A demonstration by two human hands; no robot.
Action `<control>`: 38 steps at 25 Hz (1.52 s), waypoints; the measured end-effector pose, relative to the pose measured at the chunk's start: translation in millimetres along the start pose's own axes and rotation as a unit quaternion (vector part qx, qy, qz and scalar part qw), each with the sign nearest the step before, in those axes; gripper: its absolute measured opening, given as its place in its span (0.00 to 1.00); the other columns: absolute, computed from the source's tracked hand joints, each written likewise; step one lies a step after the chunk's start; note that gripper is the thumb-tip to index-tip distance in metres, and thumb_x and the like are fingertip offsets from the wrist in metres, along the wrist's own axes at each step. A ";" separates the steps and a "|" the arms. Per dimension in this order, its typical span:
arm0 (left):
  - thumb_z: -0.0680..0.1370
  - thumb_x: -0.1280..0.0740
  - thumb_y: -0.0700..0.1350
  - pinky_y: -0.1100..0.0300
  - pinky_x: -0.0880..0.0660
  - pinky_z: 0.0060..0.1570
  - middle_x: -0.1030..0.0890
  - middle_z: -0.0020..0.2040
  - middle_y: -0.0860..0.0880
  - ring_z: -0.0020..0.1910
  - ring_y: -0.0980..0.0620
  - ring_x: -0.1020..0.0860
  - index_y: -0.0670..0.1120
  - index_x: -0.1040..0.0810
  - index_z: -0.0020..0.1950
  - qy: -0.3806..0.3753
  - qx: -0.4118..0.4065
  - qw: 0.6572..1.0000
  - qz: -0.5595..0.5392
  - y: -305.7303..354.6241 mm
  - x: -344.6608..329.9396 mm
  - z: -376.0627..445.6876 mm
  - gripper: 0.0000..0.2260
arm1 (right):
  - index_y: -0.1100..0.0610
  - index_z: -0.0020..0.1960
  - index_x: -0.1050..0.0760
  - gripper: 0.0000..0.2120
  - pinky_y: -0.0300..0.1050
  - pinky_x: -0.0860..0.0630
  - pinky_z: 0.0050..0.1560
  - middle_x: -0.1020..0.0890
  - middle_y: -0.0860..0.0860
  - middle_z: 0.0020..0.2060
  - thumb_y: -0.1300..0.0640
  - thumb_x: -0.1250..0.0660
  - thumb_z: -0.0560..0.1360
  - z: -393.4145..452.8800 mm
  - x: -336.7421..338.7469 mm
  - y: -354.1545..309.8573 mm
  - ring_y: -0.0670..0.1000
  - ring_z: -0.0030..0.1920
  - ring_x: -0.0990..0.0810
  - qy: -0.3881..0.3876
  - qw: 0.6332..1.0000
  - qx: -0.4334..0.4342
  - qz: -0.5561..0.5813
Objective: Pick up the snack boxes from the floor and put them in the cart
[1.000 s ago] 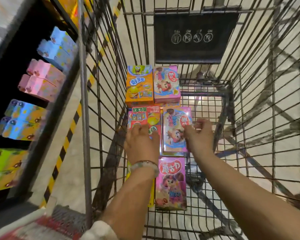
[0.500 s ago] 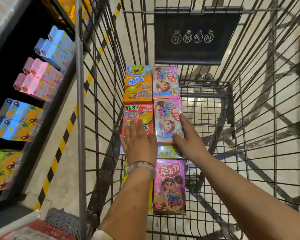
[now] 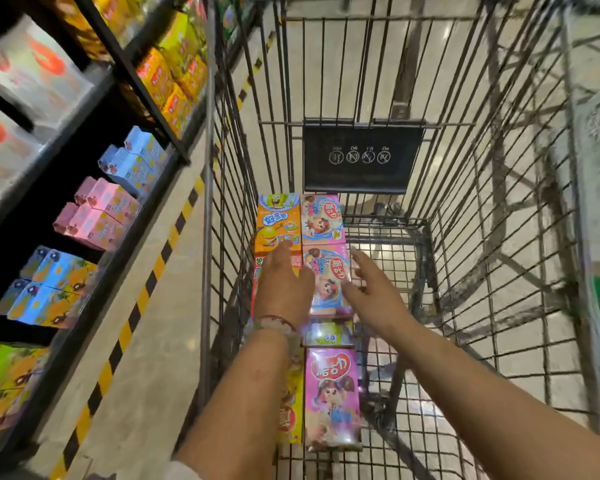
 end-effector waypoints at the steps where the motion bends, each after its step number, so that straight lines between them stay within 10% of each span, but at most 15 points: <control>1: 0.77 0.38 0.39 0.55 0.35 0.65 0.31 0.68 0.42 0.68 0.44 0.32 0.41 0.34 0.71 0.001 -0.037 0.999 -0.012 21.8 15.2 -0.3 0.22 | 0.51 0.75 0.42 0.27 0.42 0.30 0.60 0.29 0.44 0.61 0.60 0.38 0.78 -3.9 11.2 -21.0 0.45 0.61 0.29 0.007 1.000 0.007 0.010; 14: 0.77 0.34 0.46 0.74 0.29 0.46 0.23 0.51 0.55 0.47 0.64 0.24 0.54 0.26 0.53 0.016 -0.398 0.914 -0.074 302.8 322.4 -96.8 0.06 | 0.47 0.74 0.40 0.24 0.49 0.28 0.64 0.28 0.52 0.66 0.55 0.39 0.80 -148.0 185.6 -388.4 0.49 0.62 0.27 0.066 0.954 0.289 -0.036; 18: 0.60 0.33 0.73 0.63 0.28 0.56 0.23 0.57 0.60 0.56 0.64 0.25 0.62 0.28 0.54 0.011 -0.445 0.895 -0.015 326.5 410.3 -153.6 0.27 | 0.43 0.73 0.40 0.24 0.51 0.27 0.65 0.28 0.50 0.67 0.50 0.38 0.79 -199.1 197.4 -465.9 0.50 0.64 0.27 0.007 0.933 0.341 -0.112; 34: 0.58 0.38 0.78 0.52 0.34 0.68 0.31 0.67 0.63 0.67 0.61 0.33 0.73 0.35 0.58 0.165 -0.141 0.955 0.201 172.7 490.4 -472.9 0.30 | 0.42 0.72 0.37 0.25 0.39 0.31 0.62 0.31 0.42 0.68 0.46 0.36 0.76 -398.6 73.8 -513.4 0.41 0.61 0.30 -0.166 0.739 0.537 -0.371; 38: 0.73 0.33 0.60 0.58 0.36 0.68 0.33 0.68 0.62 0.68 0.61 0.35 0.67 0.37 0.64 0.230 -0.036 0.951 0.202 123.2 498.1 -596.3 0.23 | 0.43 0.72 0.37 0.25 0.21 0.32 0.42 0.30 0.42 0.67 0.47 0.36 0.77 -489.7 -11.8 -516.1 0.38 0.55 0.32 -0.233 0.666 0.611 -0.358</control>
Point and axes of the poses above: each hand's wrist, its own z-axis towards the middle knuckle, its own x-axis out of the back of the hand, y = z × x, the point moved 6 cm from there along z, towards the middle knuckle
